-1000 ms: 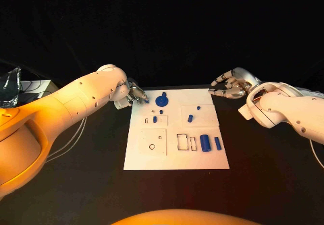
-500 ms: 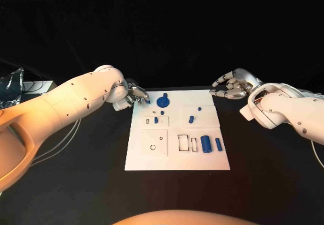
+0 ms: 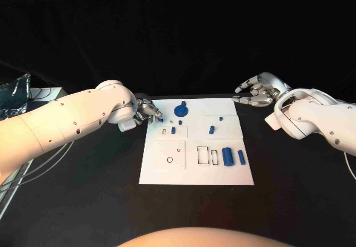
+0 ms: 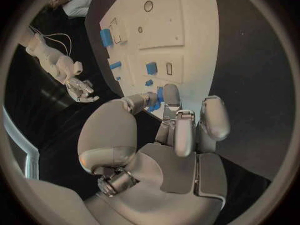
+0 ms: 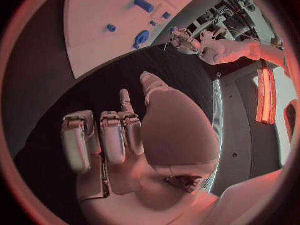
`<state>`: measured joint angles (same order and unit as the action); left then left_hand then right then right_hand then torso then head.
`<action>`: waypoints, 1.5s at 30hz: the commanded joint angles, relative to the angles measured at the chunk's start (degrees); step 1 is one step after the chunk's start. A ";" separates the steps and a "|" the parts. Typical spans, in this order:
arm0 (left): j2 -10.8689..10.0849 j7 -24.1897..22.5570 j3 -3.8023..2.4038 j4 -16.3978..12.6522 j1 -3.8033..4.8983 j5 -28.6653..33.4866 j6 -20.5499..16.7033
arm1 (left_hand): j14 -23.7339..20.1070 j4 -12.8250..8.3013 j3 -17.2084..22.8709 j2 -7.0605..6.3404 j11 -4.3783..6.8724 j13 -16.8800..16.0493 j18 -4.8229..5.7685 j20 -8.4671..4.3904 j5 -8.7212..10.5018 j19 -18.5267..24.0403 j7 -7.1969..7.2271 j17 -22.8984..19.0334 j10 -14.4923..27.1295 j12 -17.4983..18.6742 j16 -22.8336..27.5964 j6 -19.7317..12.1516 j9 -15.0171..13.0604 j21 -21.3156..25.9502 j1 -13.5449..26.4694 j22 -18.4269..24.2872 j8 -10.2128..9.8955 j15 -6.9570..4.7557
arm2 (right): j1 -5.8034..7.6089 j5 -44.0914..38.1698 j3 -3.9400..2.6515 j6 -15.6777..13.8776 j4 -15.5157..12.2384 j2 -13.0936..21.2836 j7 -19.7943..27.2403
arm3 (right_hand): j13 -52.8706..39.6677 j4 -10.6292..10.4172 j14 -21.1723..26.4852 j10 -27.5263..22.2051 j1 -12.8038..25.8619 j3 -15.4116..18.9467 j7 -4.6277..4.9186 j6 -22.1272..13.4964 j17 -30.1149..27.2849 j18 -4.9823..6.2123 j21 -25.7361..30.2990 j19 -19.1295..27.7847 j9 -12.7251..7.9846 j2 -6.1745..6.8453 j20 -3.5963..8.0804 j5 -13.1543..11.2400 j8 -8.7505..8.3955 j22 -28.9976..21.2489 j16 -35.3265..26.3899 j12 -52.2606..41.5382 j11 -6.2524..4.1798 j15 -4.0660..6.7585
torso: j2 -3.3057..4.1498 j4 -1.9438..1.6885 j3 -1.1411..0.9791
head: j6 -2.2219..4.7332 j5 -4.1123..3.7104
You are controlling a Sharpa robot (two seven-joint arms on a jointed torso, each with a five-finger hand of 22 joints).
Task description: Assemble the parts on the task board
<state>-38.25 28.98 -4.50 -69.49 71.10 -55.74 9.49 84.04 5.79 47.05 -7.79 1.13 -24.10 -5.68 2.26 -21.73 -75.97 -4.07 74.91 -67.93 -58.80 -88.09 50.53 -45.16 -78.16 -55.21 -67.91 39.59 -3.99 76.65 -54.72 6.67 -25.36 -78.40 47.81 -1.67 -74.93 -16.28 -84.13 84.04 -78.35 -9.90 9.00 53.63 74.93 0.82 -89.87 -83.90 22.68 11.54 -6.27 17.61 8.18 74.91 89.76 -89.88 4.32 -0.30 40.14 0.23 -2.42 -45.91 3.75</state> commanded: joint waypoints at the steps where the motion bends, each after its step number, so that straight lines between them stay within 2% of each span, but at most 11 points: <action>1: -0.62 0.12 0.05 -2.00 -0.59 -4.24 -3.92 | 5.00 -11.76 11.29 0.47 0.01 -0.29 0.56 -0.05 -0.21 -0.39 0.82 11.77 -0.57 -0.43 -0.23 1.25 0.08 -0.25 0.28 -0.11 0.24 -0.29 | -0.01 -0.55 -0.02 0.42 -0.13 0.09 0.42 | -15.00 -0.13 -5.76 5.89 0.46 0.15 0.02 -0.25 14.62 -0.82 -0.13 -6.10 0.05 -0.09 0.19 0.03 0.24 15.09 0.09 -0.05 -0.01 0.15 | -0.24 -0.30 -0.04 | -0.23 0.00; 6: -0.95 0.18 0.37 -3.72 -1.42 -6.20 -4.84 | 5.01 -11.90 11.32 0.40 0.10 -0.82 0.62 -0.11 -0.45 -0.59 0.92 11.79 -1.02 -0.70 -0.24 1.46 0.16 -0.42 0.41 -0.39 0.29 -0.36 | -0.02 -0.55 -0.02 0.43 -0.14 0.05 0.46 | -14.99 -0.10 -5.73 5.88 0.40 0.14 0.01 -0.28 14.53 -0.82 -0.13 -6.10 0.07 -0.04 0.20 0.18 0.26 15.09 0.06 -0.04 -0.01 0.16 | -0.17 -0.13 -0.04 | -0.34 0.33; 9: -0.69 0.21 0.78 -4.12 -1.78 -6.85 -5.20 | 5.03 -11.94 11.33 0.37 0.12 -1.02 0.63 -0.14 -0.55 -0.62 0.95 11.83 -1.18 -0.79 -0.26 1.54 0.19 -0.45 0.47 -0.42 0.30 -0.38 | -0.02 -0.55 -0.02 0.43 -0.16 0.04 0.46 | -14.99 -0.10 -5.73 5.88 0.40 0.14 0.01 -0.28 14.53 -0.82 -0.13 -6.10 0.07 -0.04 0.20 0.18 0.26 15.09 0.06 -0.04 -0.01 0.16 | -0.09 -0.08 0.01 | -0.38 0.29; 13: -0.23 0.25 1.41 -4.30 -2.00 -7.24 -5.11 | 5.04 -12.00 11.36 0.35 0.16 -1.20 0.65 -0.16 -0.69 -0.70 0.99 11.86 -1.34 -0.87 -0.28 1.61 0.23 -0.52 0.53 -0.53 0.31 -0.41 | -0.03 -0.59 -0.02 0.44 -0.17 0.03 0.47 | -14.99 -0.10 -5.73 5.88 0.40 0.14 0.01 -0.28 14.53 -0.82 -0.13 -6.10 0.07 -0.04 0.20 0.18 0.26 15.09 0.06 -0.04 -0.01 0.16 | -0.05 0.01 0.00 | -0.55 0.32; 16: 0.14 0.30 1.91 -4.47 -2.09 -7.41 -4.64 | 5.04 -12.00 11.36 0.35 0.16 -1.20 0.65 -0.16 -0.69 -0.70 0.99 11.86 -1.34 -0.87 -0.28 1.61 0.23 -0.52 0.53 -0.53 0.31 -0.41 | -0.03 -0.60 -0.02 0.45 -0.19 0.06 0.46 | -14.99 -0.10 -5.73 5.88 0.40 0.14 0.01 -0.28 14.53 -0.82 -0.13 -6.10 0.07 -0.04 0.20 0.18 0.26 15.09 0.06 -0.04 -0.01 0.16 | -0.08 -0.07 -0.04 | -0.78 0.17; 19: 0.30 0.37 2.13 -4.55 -2.13 -7.67 -3.99 | 5.05 -12.04 11.39 0.33 0.18 -1.21 0.65 -0.18 -0.81 -0.71 1.01 11.89 -1.41 -0.86 -0.30 1.66 0.26 -0.53 0.58 -0.54 0.32 -0.43 | -0.03 -0.60 -0.02 0.45 -0.19 0.07 0.47 | -14.99 -0.10 -5.73 5.88 0.40 0.14 0.01 -0.28 14.53 -0.82 -0.13 -6.10 0.07 -0.04 0.20 0.18 0.26 15.09 0.06 -0.04 -0.01 0.16 | -0.08 -0.08 -0.02 | -0.85 0.12; 24: 0.32 0.53 2.37 -4.55 -2.15 -8.04 -2.62 | 5.08 -12.05 11.40 0.33 0.19 -1.22 0.65 -0.19 -0.86 -0.71 1.02 11.98 -1.43 -0.86 -0.34 1.69 0.28 -0.53 0.60 -0.54 0.32 -0.43 | -0.03 -0.61 -0.02 0.46 -0.22 0.10 0.46 | -14.99 -0.10 -5.73 5.88 0.40 0.14 0.01 -0.28 14.53 -0.82 -0.13 -6.10 0.07 -0.04 0.20 0.18 0.26 15.09 0.06 -0.04 -0.01 0.16 | -0.17 -0.20 -0.08 | -1.04 0.02; 27: 0.30 0.61 2.47 -4.55 -2.15 -8.25 -2.05 | 5.07 -12.06 11.41 0.33 0.19 -1.14 0.64 -0.19 -0.88 -0.70 1.02 11.96 -1.42 -0.82 -0.33 1.69 0.29 -0.51 0.61 -0.51 0.32 -0.44 | -0.03 -0.61 -0.02 0.47 -0.22 0.12 0.46 | -14.99 -0.10 -5.73 5.88 0.40 0.14 0.01 -0.28 14.53 -0.82 -0.13 -6.10 0.07 -0.04 0.20 0.18 0.26 15.09 0.06 -0.04 -0.01 0.16 | -0.16 -0.22 -0.02 | -1.08 0.00; 38: 0.40 0.80 2.69 -4.44 -2.15 -9.30 -0.57 | 5.11 -12.10 11.42 0.32 0.21 -1.24 0.65 -0.21 -0.97 -0.72 1.04 12.06 -1.49 -0.85 -0.38 1.72 0.31 -0.54 0.64 -0.55 0.31 -0.45 | -0.03 -0.61 -0.02 0.53 -0.19 0.11 0.50 | -14.99 -0.10 -5.73 5.88 0.40 0.14 0.01 -0.28 14.53 -0.82 -0.13 -6.10 0.07 -0.04 0.20 0.18 0.26 15.09 0.06 -0.04 -0.01 0.16 | -0.13 -0.09 -0.04 | -1.19 0.10; 45: 0.77 0.82 2.95 -4.24 -2.17 -9.43 -0.42 | 5.12 -12.12 11.42 0.31 0.21 -1.23 0.66 -0.22 -1.02 -0.73 1.04 12.13 -1.52 -0.82 -0.42 1.75 0.34 -0.55 0.67 -0.56 0.31 -0.45 | -0.03 -0.61 -0.02 0.60 -0.24 0.10 0.52 | -14.98 -0.12 -5.74 5.87 0.38 0.13 0.01 -0.32 14.56 -0.82 -0.13 -6.10 0.10 -0.02 0.21 0.27 0.30 15.09 0.07 -0.03 -0.02 0.17 | -0.07 -0.13 -0.04 | -1.28 0.08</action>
<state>-37.66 29.79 -1.62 -73.73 68.96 -64.58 7.77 84.04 4.39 48.14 -8.01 1.28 -25.25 -5.69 2.06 -22.52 -76.16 -3.94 74.90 -69.16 -59.40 -88.30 51.07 -44.82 -78.38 -54.57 -68.37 39.76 -3.98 76.63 -54.82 6.66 -25.33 -78.53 47.91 -1.66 -74.91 -16.28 -84.13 84.04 -78.35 -9.90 9.00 53.63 74.91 0.82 -89.87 -83.90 22.73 11.54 -6.27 17.61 8.18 74.94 89.76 -89.88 4.32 -0.30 40.00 0.09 -2.46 -47.15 3.85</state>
